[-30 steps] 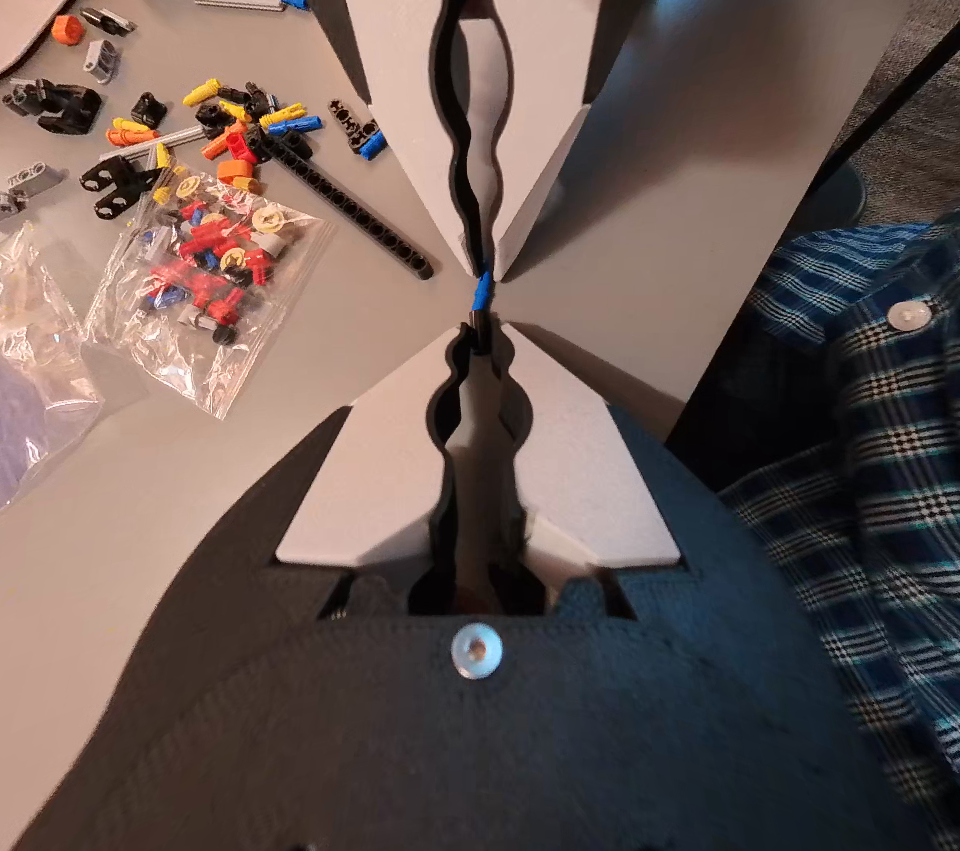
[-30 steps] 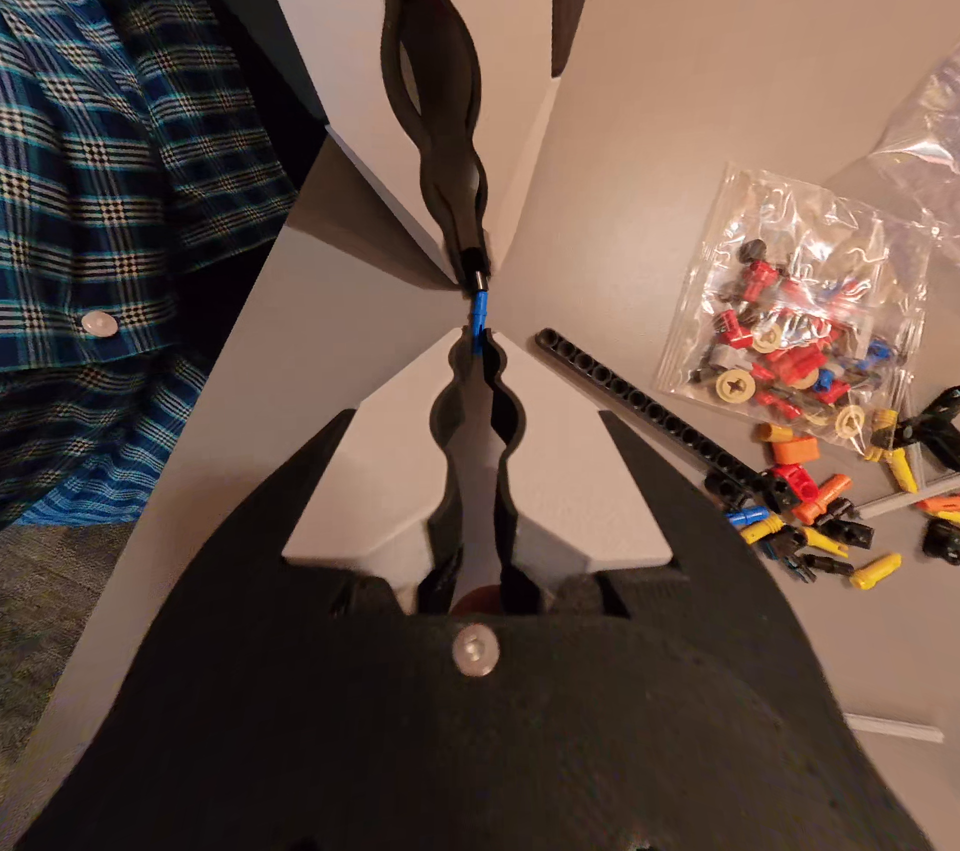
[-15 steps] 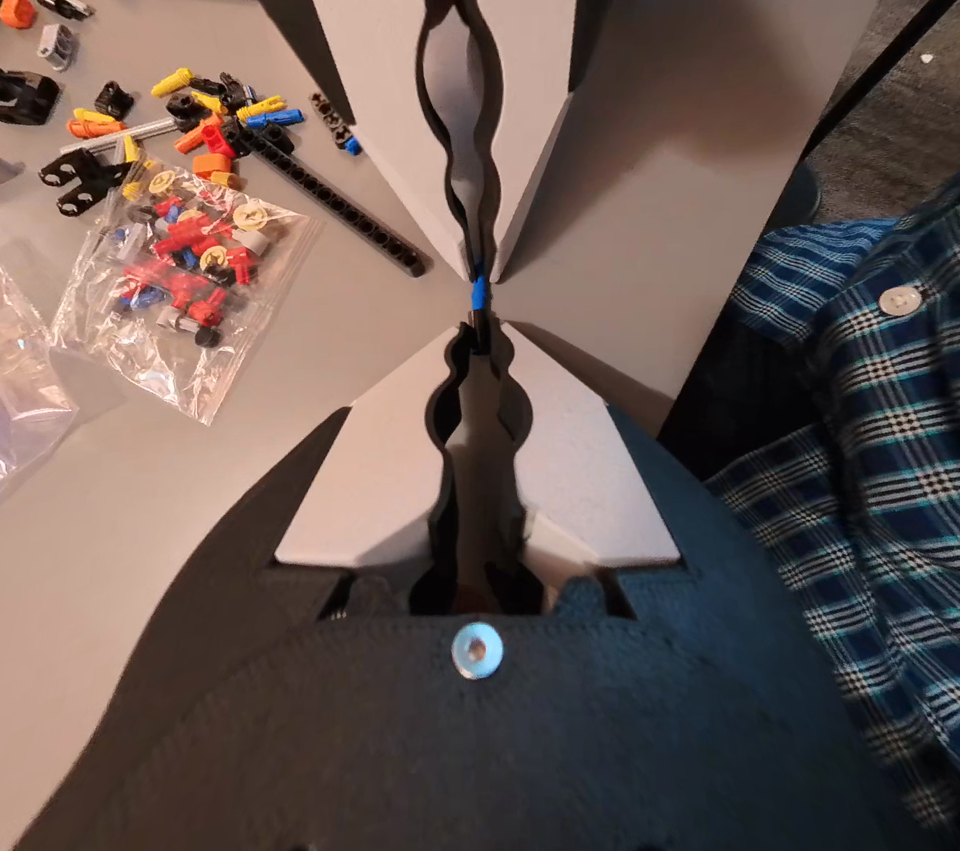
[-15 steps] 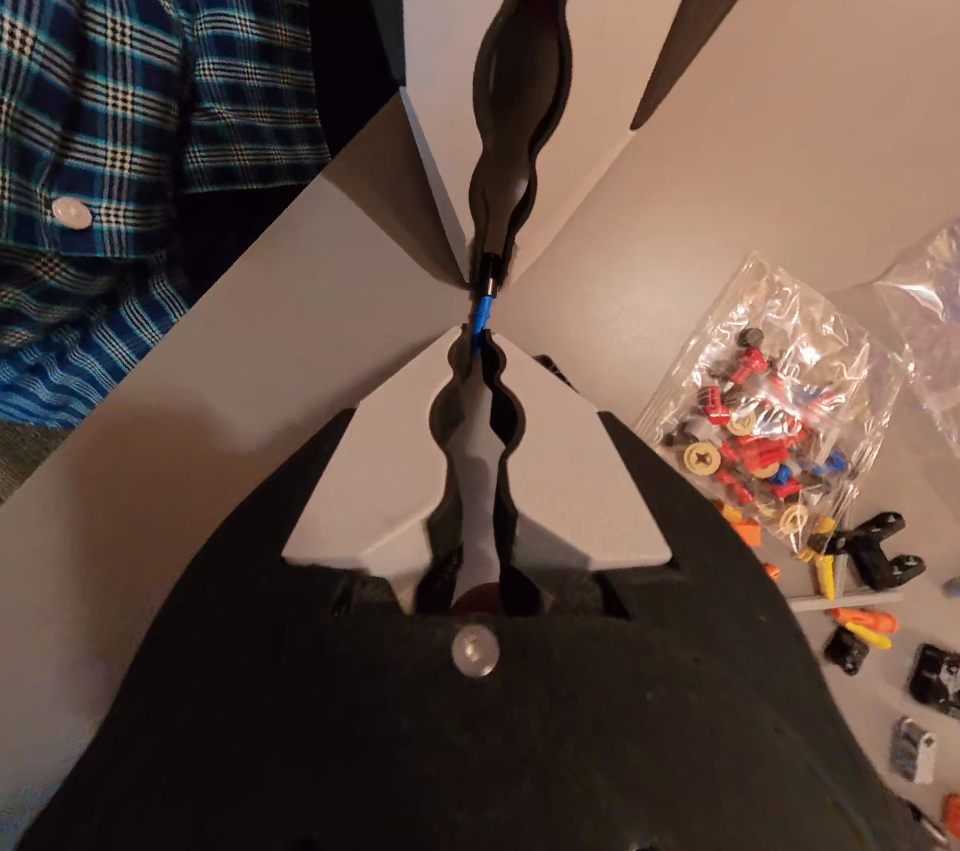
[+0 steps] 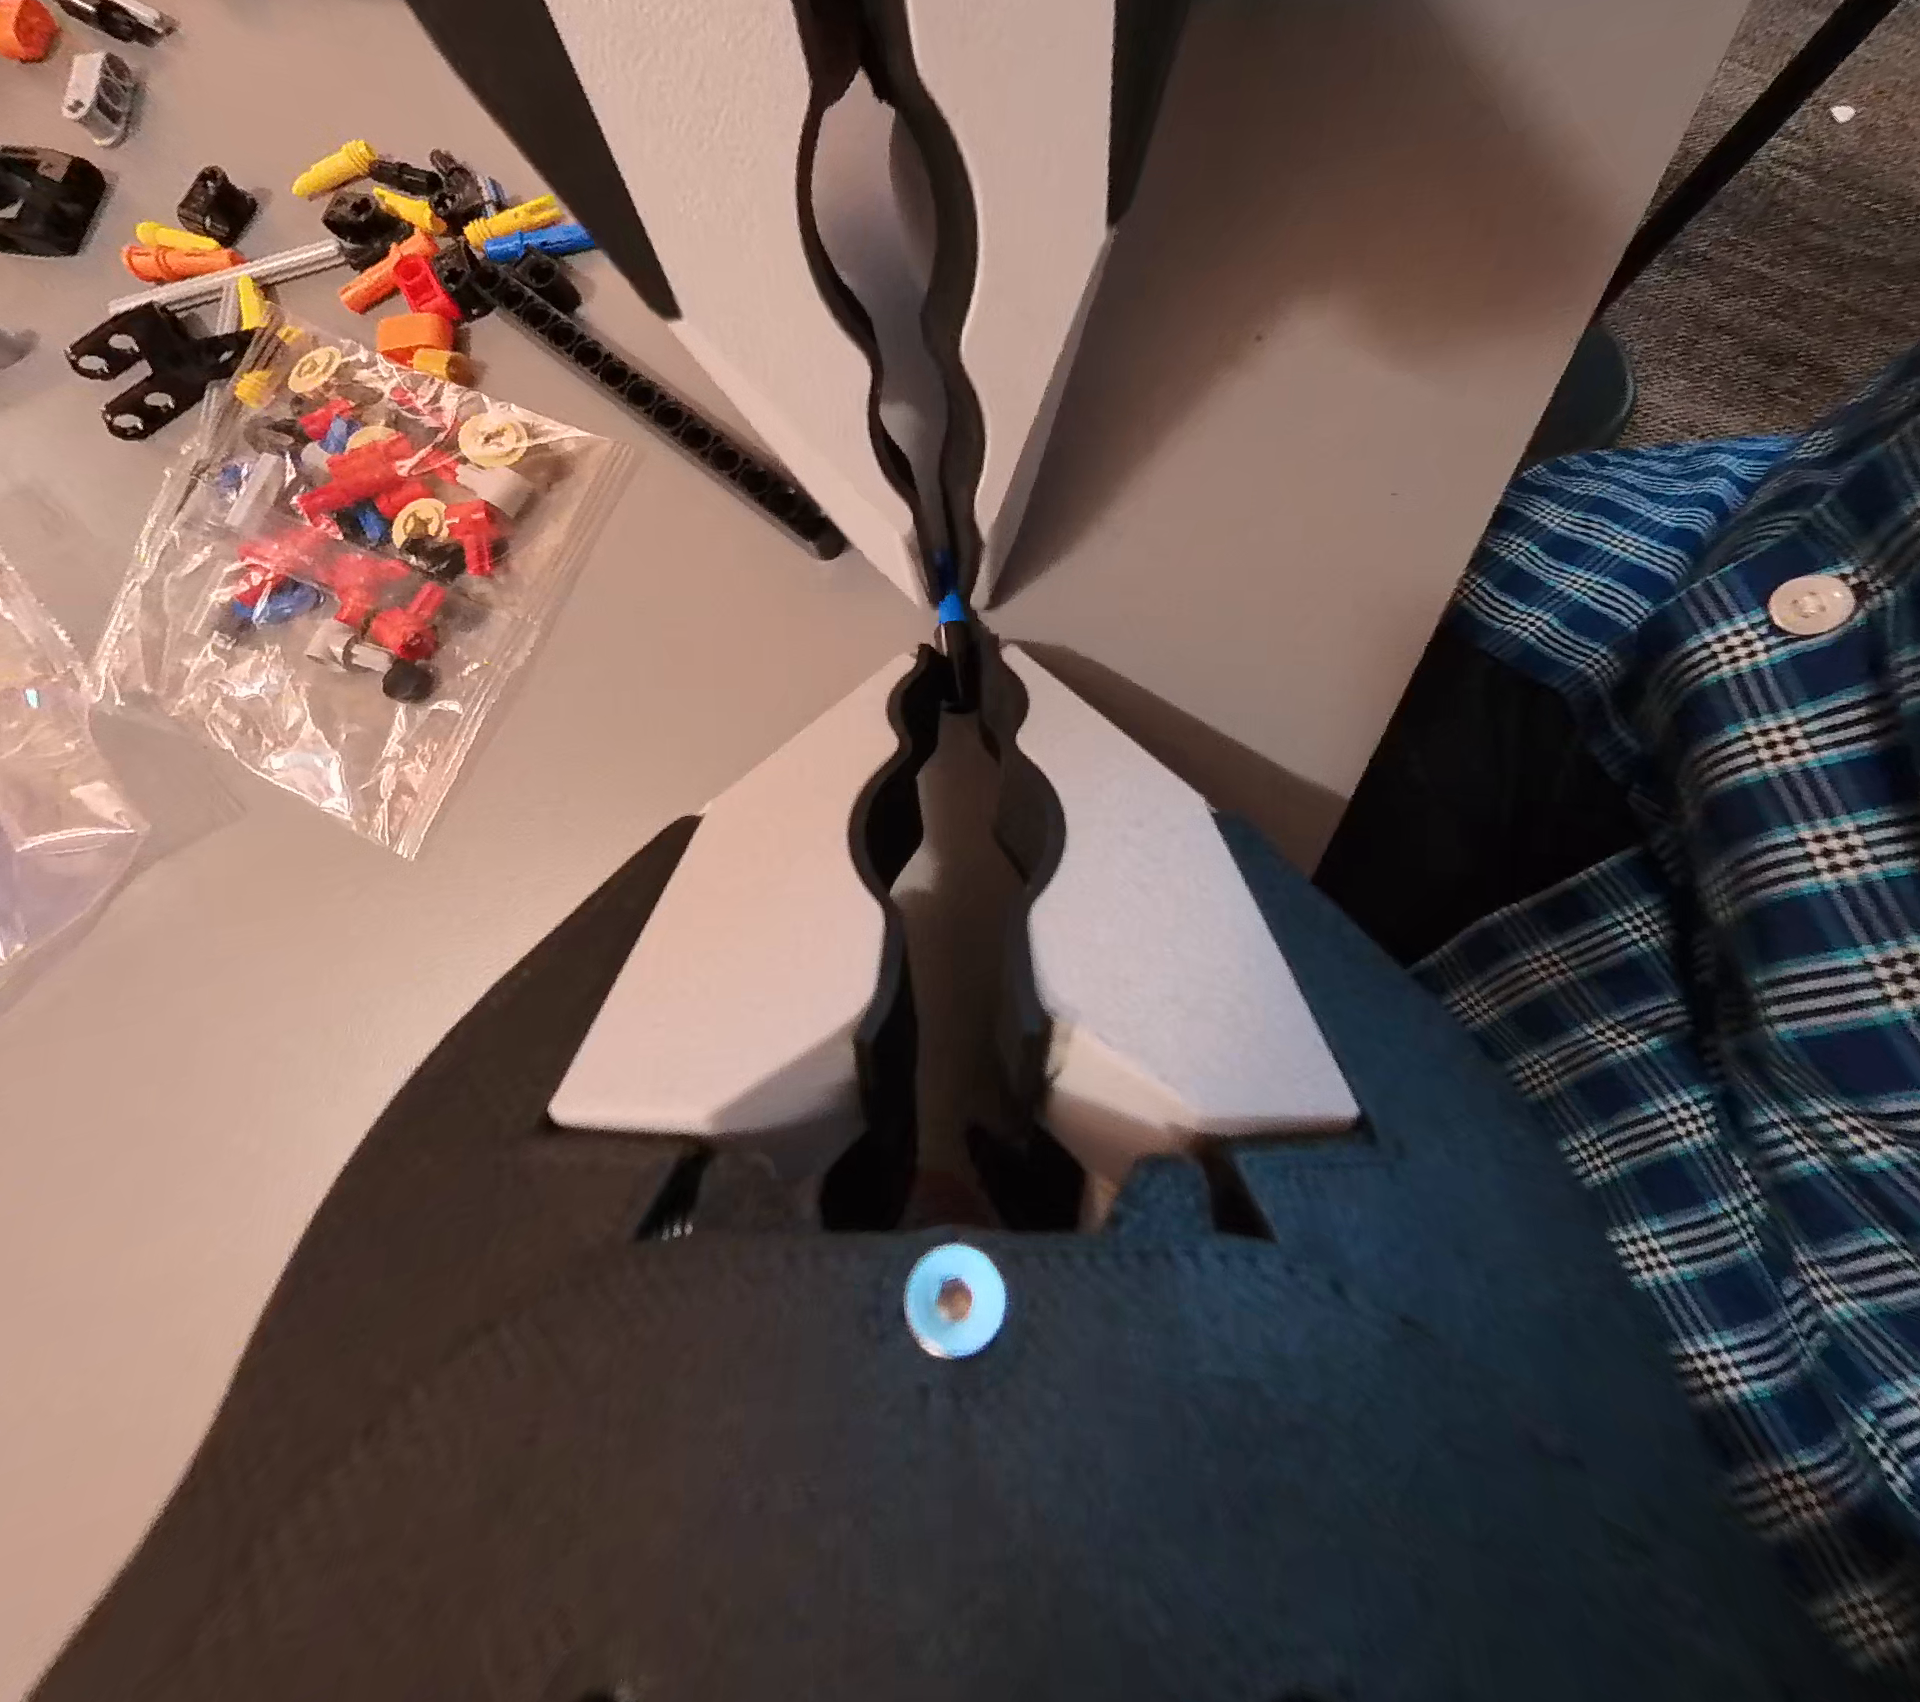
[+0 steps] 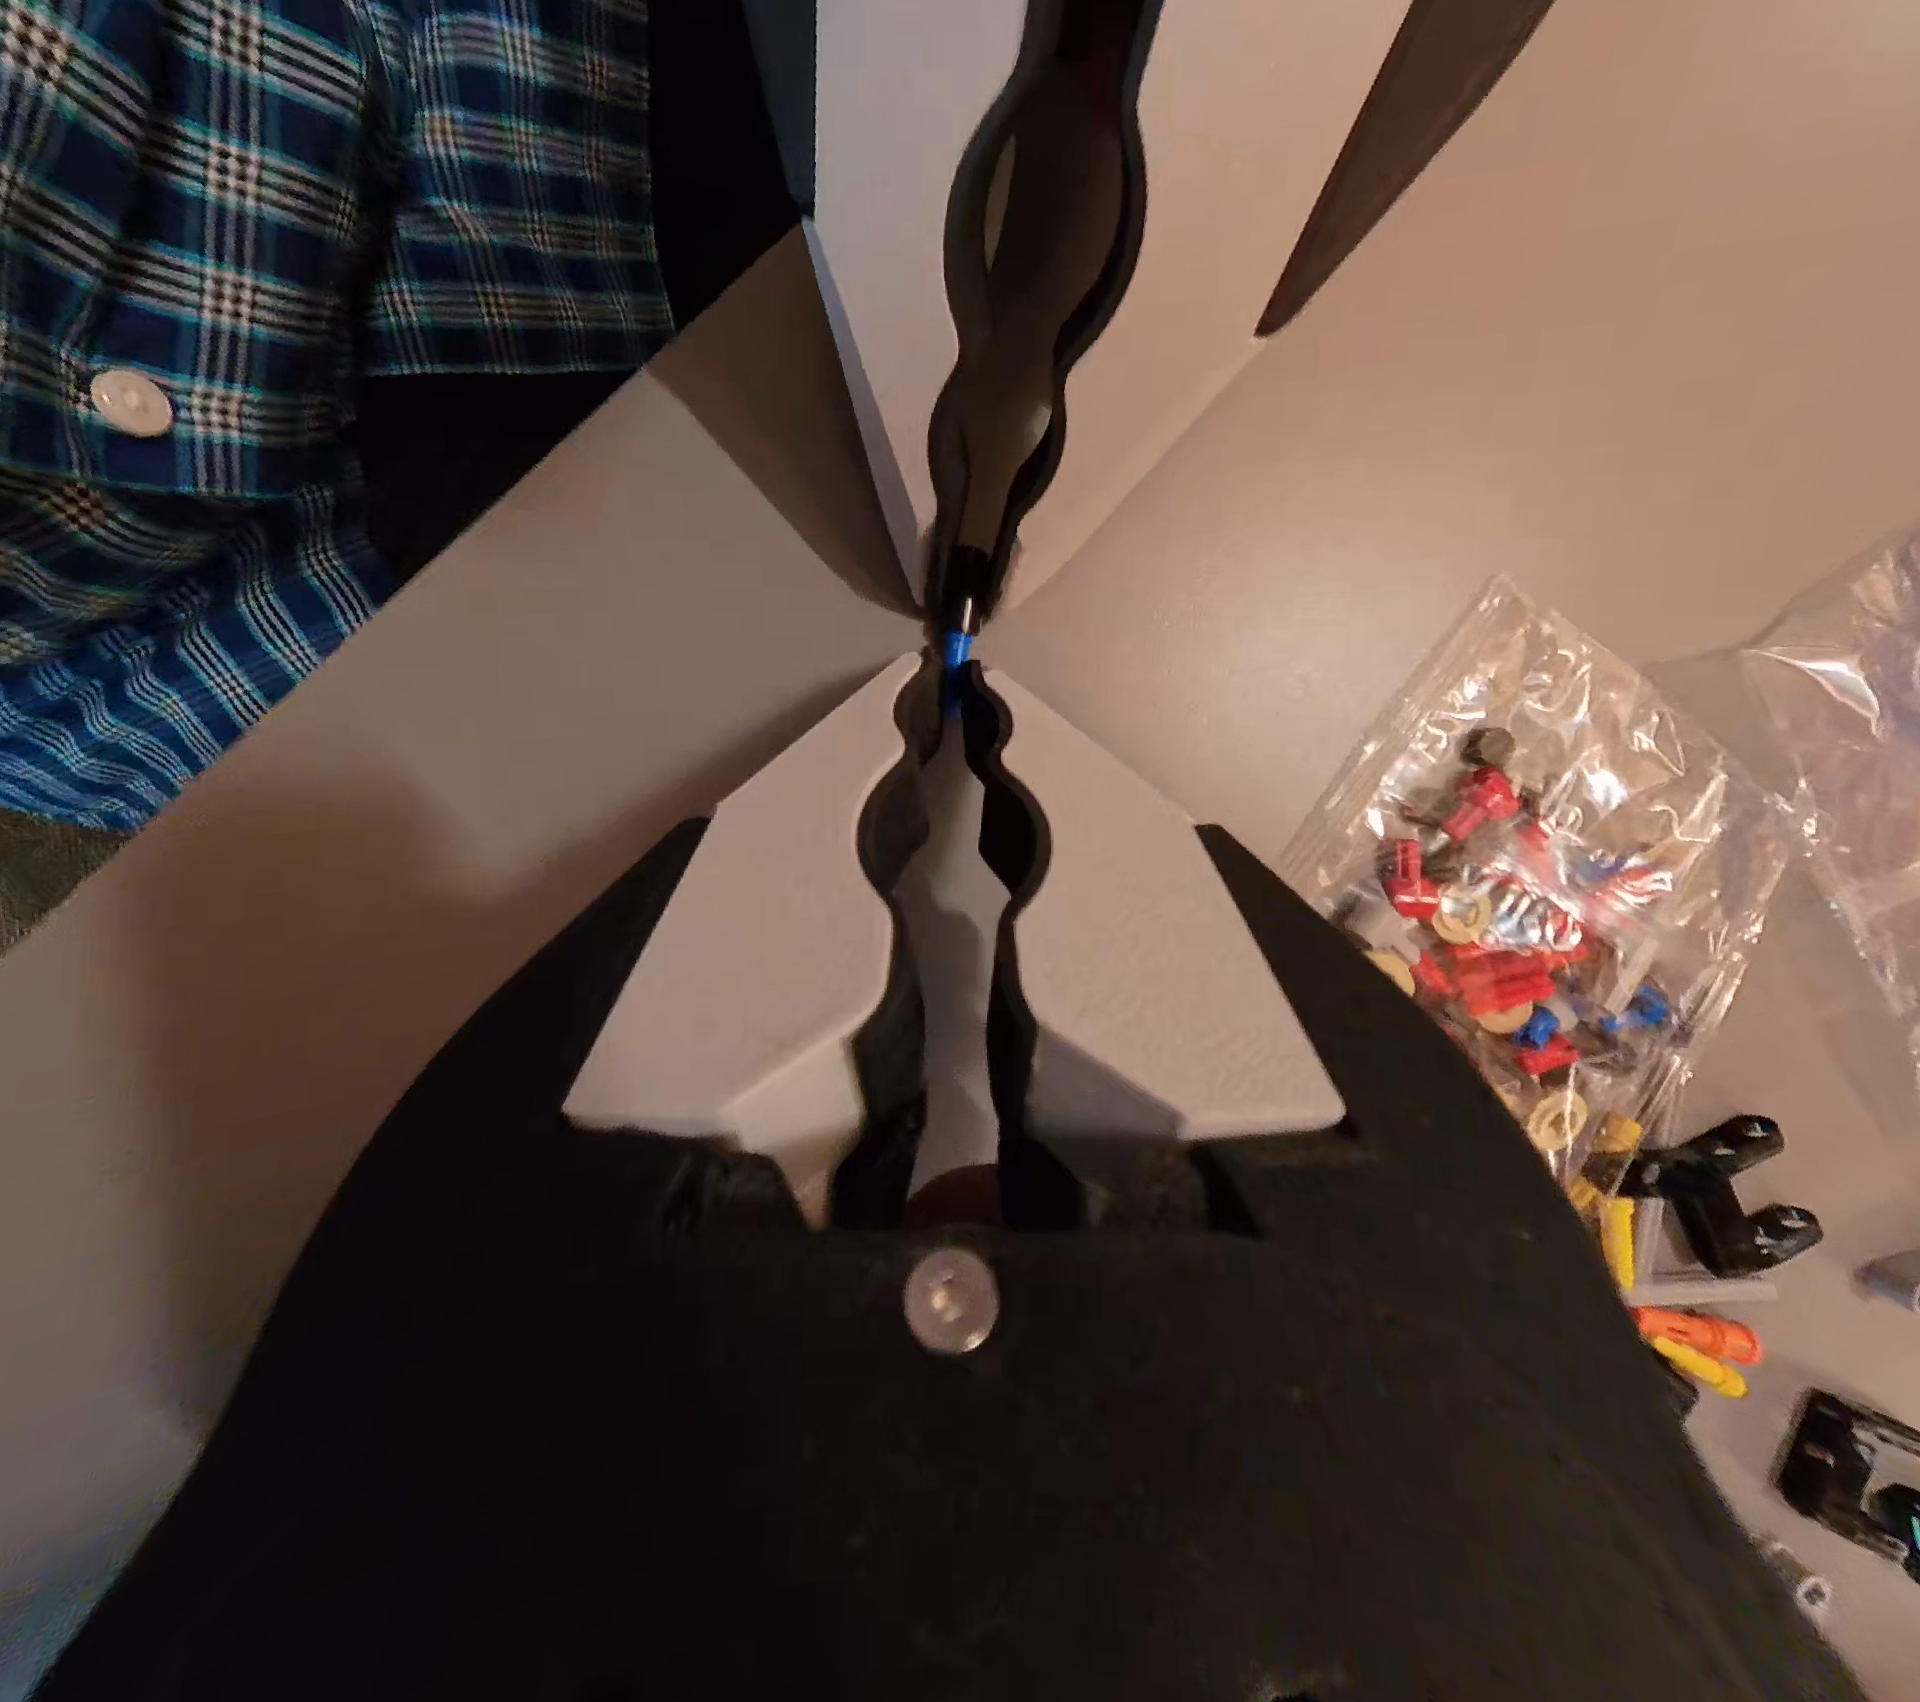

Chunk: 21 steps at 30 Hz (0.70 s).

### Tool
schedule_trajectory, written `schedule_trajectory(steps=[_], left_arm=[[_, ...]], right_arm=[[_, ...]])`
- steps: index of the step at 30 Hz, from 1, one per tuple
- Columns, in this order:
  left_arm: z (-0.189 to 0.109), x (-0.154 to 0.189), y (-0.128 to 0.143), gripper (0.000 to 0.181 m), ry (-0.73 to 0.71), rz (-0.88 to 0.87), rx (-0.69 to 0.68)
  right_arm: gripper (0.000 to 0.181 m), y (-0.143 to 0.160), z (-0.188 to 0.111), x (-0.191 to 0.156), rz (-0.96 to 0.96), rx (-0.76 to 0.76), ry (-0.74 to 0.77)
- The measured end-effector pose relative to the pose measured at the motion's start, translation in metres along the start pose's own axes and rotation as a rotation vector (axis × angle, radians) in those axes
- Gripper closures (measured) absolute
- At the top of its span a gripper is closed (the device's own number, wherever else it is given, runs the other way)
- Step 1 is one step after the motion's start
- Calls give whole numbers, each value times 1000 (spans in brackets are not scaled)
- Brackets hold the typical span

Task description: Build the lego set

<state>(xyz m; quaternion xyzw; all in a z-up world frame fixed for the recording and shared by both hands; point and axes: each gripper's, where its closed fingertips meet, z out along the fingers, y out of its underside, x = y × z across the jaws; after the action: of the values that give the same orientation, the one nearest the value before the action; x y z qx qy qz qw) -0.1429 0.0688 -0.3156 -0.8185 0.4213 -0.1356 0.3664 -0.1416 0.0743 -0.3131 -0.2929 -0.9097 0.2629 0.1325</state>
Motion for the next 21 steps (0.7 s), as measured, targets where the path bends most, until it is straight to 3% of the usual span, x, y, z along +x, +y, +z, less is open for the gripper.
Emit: schedule_trajectory(steps=[1,9,12,21], left_arm=[[0,0,0,175,1,-2,-1],[6,1,-8,175,-46,0,2],[13,4,-14,175,-40,44,-2],[37,6,-40,172,-34,104,7]], right_arm=[[180,-2,1,0,0,5,4],[181,4,-5,-4,87,-20,78],[174,15,-12,-8,130,-47,142],[181,46,-33,-23,200,-92,220]])
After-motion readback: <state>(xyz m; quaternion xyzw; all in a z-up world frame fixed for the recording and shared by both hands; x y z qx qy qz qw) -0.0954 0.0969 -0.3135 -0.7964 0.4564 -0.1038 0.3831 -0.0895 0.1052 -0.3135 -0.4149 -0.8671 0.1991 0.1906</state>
